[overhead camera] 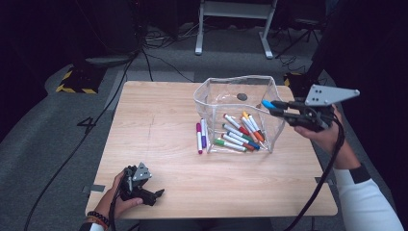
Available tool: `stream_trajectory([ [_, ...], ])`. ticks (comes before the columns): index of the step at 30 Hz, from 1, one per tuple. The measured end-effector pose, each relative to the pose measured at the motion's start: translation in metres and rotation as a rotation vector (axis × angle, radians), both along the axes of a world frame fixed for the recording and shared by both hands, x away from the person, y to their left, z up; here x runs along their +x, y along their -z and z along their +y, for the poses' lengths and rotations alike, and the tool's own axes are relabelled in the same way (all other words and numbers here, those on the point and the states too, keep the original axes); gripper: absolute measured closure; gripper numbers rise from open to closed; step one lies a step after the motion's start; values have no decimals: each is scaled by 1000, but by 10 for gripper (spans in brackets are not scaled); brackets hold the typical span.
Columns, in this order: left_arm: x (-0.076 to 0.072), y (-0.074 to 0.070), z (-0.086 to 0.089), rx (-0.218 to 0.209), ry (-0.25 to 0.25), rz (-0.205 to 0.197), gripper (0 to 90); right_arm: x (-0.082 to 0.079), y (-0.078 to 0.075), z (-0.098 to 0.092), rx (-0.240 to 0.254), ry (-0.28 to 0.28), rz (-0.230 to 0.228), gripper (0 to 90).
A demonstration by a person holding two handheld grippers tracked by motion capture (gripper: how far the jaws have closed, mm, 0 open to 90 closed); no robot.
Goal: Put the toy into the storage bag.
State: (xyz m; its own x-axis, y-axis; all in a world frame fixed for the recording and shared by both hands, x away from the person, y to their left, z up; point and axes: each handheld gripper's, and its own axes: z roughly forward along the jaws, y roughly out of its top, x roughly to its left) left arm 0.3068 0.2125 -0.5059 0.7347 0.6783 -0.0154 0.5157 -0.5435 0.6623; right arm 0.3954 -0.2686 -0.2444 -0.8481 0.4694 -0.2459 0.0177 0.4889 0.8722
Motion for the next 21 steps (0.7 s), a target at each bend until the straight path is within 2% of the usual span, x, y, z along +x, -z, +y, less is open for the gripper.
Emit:
stream_trajectory([
  [4,0,0,0,0,0,0,5,28,-10,12,-9,0,4,749],
  [6,0,0,0,0,0,0,5,41,-13,19,-2,-18,19,749],
  [10,0,0,0,0,0,0,5,64,-11,38,-53,-30,24,749],
  [15,0,0,0,0,0,0,5,86,2,61,-127,-64,66,749],
  [17,0,0,0,0,0,0,5,95,12,69,-177,-60,81,749],
  [18,0,0,0,0,0,0,5,95,12,69,-177,-60,81,749],
  [19,0,0,0,0,0,0,5,103,22,75,-221,-57,107,749],
  [21,0,0,0,0,0,0,5,109,30,79,-246,-66,129,748],
])
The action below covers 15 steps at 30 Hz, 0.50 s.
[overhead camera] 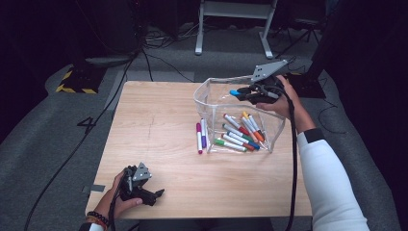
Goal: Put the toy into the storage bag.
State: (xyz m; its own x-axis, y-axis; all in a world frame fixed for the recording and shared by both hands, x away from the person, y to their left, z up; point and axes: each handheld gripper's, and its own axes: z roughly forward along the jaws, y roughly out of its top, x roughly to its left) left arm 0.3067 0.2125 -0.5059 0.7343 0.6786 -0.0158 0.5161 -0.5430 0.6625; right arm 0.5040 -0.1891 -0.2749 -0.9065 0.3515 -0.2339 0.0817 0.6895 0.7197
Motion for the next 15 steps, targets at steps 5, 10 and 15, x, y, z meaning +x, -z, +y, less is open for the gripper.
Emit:
stream_trajectory([
  [5,0,0,0,1,0,0,5,13,17,6,-78,15,35,749],
  [10,0,0,0,0,0,0,5,19,19,6,-95,41,45,748],
  [15,0,0,0,0,0,0,5,23,20,2,-84,74,38,748],
])
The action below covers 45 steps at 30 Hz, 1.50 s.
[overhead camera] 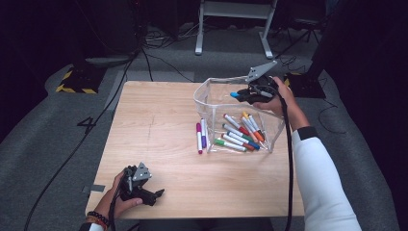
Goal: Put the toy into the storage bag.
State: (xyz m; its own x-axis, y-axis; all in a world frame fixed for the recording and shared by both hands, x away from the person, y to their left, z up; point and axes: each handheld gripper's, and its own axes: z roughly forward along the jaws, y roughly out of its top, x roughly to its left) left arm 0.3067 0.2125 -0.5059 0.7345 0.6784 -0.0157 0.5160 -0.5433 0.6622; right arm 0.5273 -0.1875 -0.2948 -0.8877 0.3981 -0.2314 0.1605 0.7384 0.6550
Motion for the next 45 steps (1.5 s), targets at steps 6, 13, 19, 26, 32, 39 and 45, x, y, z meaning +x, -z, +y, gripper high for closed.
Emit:
stream_trajectory([
  [6,0,0,0,0,0,0,5,10,9,-5,-61,39,41,748],
  [13,0,0,0,0,0,0,5,16,21,-8,-136,32,112,748],
  [19,0,0,0,0,0,0,5,8,25,-5,-175,-76,214,748],
  [26,0,0,0,0,1,0,5,6,26,-5,-179,-87,230,762],
  [32,0,0,0,0,1,0,4,3,19,-12,-104,-11,117,607],
  [39,0,0,0,0,1,0,5,-19,-5,-36,172,119,12,461],
  [45,0,0,0,0,0,0,5,-61,-16,-50,277,159,-82,377],
])
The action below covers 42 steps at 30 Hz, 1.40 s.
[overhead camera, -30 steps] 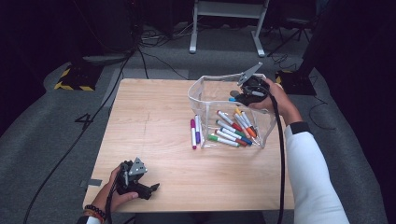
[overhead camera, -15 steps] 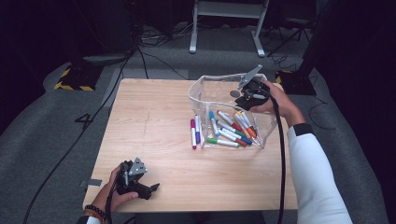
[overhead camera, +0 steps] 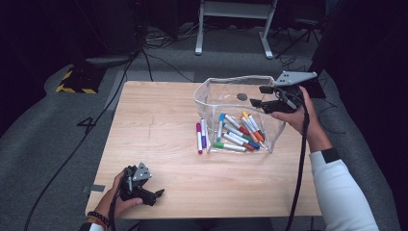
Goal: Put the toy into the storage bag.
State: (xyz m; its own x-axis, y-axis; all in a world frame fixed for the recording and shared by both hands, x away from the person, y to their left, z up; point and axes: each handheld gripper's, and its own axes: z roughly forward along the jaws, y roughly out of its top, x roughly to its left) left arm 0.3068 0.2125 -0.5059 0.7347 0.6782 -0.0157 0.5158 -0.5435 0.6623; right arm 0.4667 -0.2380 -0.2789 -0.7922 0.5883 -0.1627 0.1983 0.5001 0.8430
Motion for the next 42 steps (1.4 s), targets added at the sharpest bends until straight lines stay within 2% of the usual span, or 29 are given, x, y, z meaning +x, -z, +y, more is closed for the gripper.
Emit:
stream_trajectory([
  [1,0,0,0,0,0,0,5,0,0,0,0,0,0,377],
  [2,0,0,0,0,0,0,4,-16,0,-3,26,5,-30,369],
  [4,0,0,0,0,0,0,5,-32,4,-4,36,7,-55,359],
  [6,0,0,0,1,-1,-1,5,-47,11,-4,67,-2,-55,359],
  [7,0,0,0,1,-1,-1,5,-47,11,-4,67,-2,-55,359],
  [8,0,0,0,0,-1,1,5,-62,22,-2,72,8,-54,355],
  [10,0,0,0,0,-1,1,5,-75,35,2,80,9,-53,356],
  [11,0,0,0,0,-1,1,5,-75,35,2,80,9,-53,356],
  [12,0,0,0,0,-1,0,5,-86,49,7,87,-12,-31,352],
  [14,0,0,0,0,-1,0,5,-96,65,12,115,-28,-11,345],
  [15,0,0,0,0,-1,0,5,-96,65,12,115,-28,-11,345],
  [16,0,0,0,0,-1,0,5,-100,74,17,116,-42,13,329],
  [17,0,0,0,1,-1,-1,5,-104,82,21,111,-52,17,332],
  [18,0,0,0,0,-1,0,5,-109,94,28,118,-55,34,352],
  [19,0,0,0,0,-1,0,5,-113,110,41,94,-55,52,341],
  [20,0,0,0,0,-1,0,5,-116,118,49,87,-58,54,343],
  [21,0,0,0,0,-1,0,5,-117,126,57,101,-63,72,344],
  [23,0,0,0,0,-1,0,5,-118,142,78,91,-63,93,347],
  [26,0,0,0,0,-2,0,5,-118,166,114,-2,-77,80,395],
  [28,0,0,0,1,-1,0,5,-111,181,133,-21,-79,106,410],
  [29,0,0,0,0,-2,0,5,-111,181,133,-21,-79,106,410],
  [30,0,0,0,1,-1,0,5,-104,194,148,-59,-54,98,413],
  [33,0,0,0,0,-1,0,5,-97,202,158,-59,-44,108,402],
  [35,0,0,-1,-1,-4,0,5,-92,208,171,-64,-7,80,387],
  [36,0,0,-1,-2,-6,-1,5,-90,210,173,-58,6,92,382],
  [37,0,0,-2,-2,-8,0,5,-88,212,177,-67,24,101,375],
  [40,0,0,-2,-2,-8,0,5,-82,219,184,-76,101,86,379],
  [42,0,0,-2,-3,-7,0,5,-75,222,183,-64,152,97,377],
])
